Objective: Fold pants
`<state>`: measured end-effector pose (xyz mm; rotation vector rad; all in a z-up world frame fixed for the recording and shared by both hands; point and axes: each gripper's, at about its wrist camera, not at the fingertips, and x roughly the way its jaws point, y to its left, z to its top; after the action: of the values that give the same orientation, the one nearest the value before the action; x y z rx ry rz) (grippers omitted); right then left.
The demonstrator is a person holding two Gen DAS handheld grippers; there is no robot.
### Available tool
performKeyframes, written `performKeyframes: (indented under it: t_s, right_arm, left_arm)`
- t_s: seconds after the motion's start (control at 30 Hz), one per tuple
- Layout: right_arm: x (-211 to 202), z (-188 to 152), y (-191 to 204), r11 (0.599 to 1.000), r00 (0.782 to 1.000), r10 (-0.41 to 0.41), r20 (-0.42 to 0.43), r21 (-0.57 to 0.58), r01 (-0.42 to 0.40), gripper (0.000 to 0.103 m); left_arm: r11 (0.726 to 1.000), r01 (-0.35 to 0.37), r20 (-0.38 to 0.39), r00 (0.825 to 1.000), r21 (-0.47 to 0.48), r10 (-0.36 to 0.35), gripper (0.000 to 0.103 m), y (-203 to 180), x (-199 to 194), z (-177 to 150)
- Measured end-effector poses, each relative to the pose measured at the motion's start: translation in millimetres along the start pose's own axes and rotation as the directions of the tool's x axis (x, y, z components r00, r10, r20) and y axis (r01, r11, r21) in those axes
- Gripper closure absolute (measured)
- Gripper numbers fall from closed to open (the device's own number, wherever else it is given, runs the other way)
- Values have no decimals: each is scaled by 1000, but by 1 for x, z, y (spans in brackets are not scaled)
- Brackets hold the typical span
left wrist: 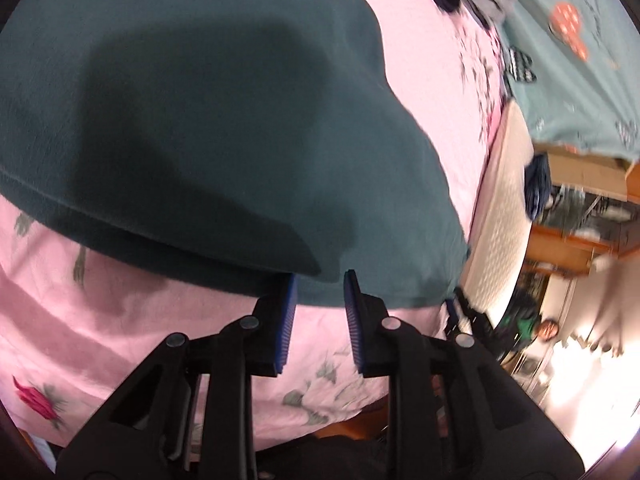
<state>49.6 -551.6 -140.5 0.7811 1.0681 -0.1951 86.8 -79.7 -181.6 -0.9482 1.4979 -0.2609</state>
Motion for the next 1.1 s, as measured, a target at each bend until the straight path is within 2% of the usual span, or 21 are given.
performKeyframes:
  t_s: [0.1, 0.17, 0.2, 0.23, 0.27, 0.37, 0.53, 0.63, 0.7, 0.73, 0.77, 0.8, 0.83, 0.9, 0.97, 1.03, 1.07, 1.1]
  right_arm:
    - [0, 1, -2, 1000, 1000, 11, -6, -5, -11, 72]
    - [1, 2, -2, 1000, 1000, 5, -6, -13, -5, 83]
    - [2, 3, -4, 1000, 1000, 3, -11, -11, -3, 93]
    - [1, 3, -8, 1000, 1000, 1, -12, 4, -1, 101]
    - [0, 4, -11, 1000, 1000, 18, -9, 13, -18, 102]
    - [-11, 3, -13, 999, 999, 33, 7, 11, -33, 102]
    - [-36, -4, 2, 998, 999, 44, 23, -53, -42, 102]
    - [-30, -10, 0, 998, 1000, 7, -9, -70, -8, 102]
    - [-14, -13, -13, 999, 998, -26, -52, -37, 24, 102]
    - [-12, -13, -18, 1000, 999, -9, -46, -13, 8, 101]
    - [-13, -13, -21, 1000, 999, 0, -49, 6, 1, 99]
    - [-17, -12, -23, 999, 998, 8, -68, 35, -6, 91]
    - [-23, -12, -24, 998, 997, 14, -74, 55, -9, 76]
    - [-38, -17, -22, 998, 998, 30, -61, 62, -26, 72]
    - [-46, -24, -7, 1000, 998, 22, -62, 9, -22, 72]
    - [-47, -32, 14, 997, 998, 1, -57, -71, -5, 70]
    - [-45, -37, 27, 993, 998, -5, -59, -118, -2, 69]
    - [-41, -43, 45, 985, 998, -6, -66, -174, -5, 68]
  left_arm:
    - [1000, -11, 9, 1000, -27, 11, 80, -5, 5, 3]
    - [999, -7, 18, 1000, -42, 7, 80, -3, 3, 5]
    - [999, -10, 24, 1000, -46, 11, 84, -3, 3, 5]
    - [999, -22, 31, 999, -50, 23, 93, -2, 3, 6]
    - [998, -26, 34, 999, -55, 28, 99, -1, 3, 5]
    - [999, -23, 51, 998, -48, 25, 102, -4, -1, -2]
    - [1000, 8, 82, 997, -11, -7, 102, -14, -21, -17]
    - [1000, -25, 87, 996, 8, 25, 102, -9, -25, -21]
    - [999, -43, 72, 996, -31, 45, 102, 8, -18, -17]
    - [996, -68, 60, 996, -54, 71, 101, 18, -12, -14]
    - [996, -53, 47, 997, -74, 56, 101, 24, -9, -12]
    - [996, -37, 30, 999, -77, 40, 101, 23, -10, -11]
    - [998, -32, 14, 999, -54, 33, 101, 20, -14, -12]
    - [998, -60, 4, 998, 34, 60, 92, 4, -27, -16]
    - [989, -91, 15, 996, 117, 90, 63, -6, -43, -21]
    - [973, -133, 72, 990, 190, 122, 54, -12, -67, -20]
    - [964, -156, 112, 985, 216, 134, 45, -11, -84, -18]
    - [954, -188, 158, 975, 232, 153, 41, -10, -100, -14]
